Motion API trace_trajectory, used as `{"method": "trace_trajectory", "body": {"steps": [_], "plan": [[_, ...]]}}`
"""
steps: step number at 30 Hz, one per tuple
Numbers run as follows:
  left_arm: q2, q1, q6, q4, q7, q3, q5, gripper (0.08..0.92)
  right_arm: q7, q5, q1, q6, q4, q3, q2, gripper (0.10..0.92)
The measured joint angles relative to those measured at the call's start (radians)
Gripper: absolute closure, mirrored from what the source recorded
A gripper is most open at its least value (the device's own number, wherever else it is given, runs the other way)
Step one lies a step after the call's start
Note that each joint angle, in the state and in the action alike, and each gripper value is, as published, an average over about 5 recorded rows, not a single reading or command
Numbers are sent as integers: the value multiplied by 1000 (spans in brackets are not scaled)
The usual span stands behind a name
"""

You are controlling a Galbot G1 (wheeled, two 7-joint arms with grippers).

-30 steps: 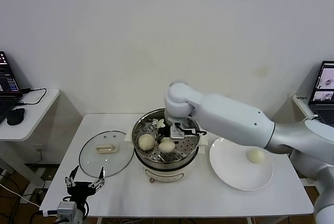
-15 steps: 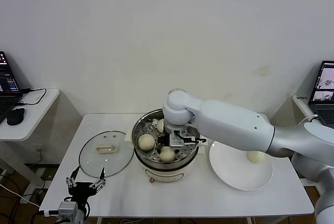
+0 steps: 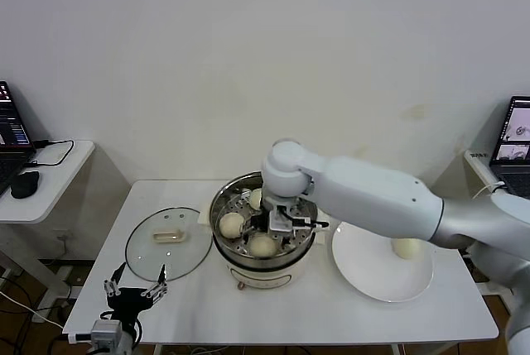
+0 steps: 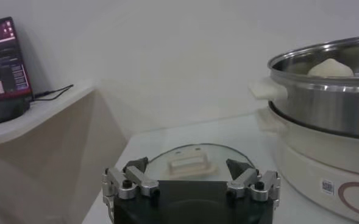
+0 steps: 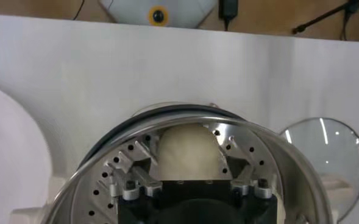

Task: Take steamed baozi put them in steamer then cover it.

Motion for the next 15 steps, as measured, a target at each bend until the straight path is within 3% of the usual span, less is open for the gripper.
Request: {"method": "trace_trajectory", "body": {"steps": [15], "plan": [[17,2,4,-16,13,13,-4,177,13,232,72,-418,12,134,-241,203]]}}
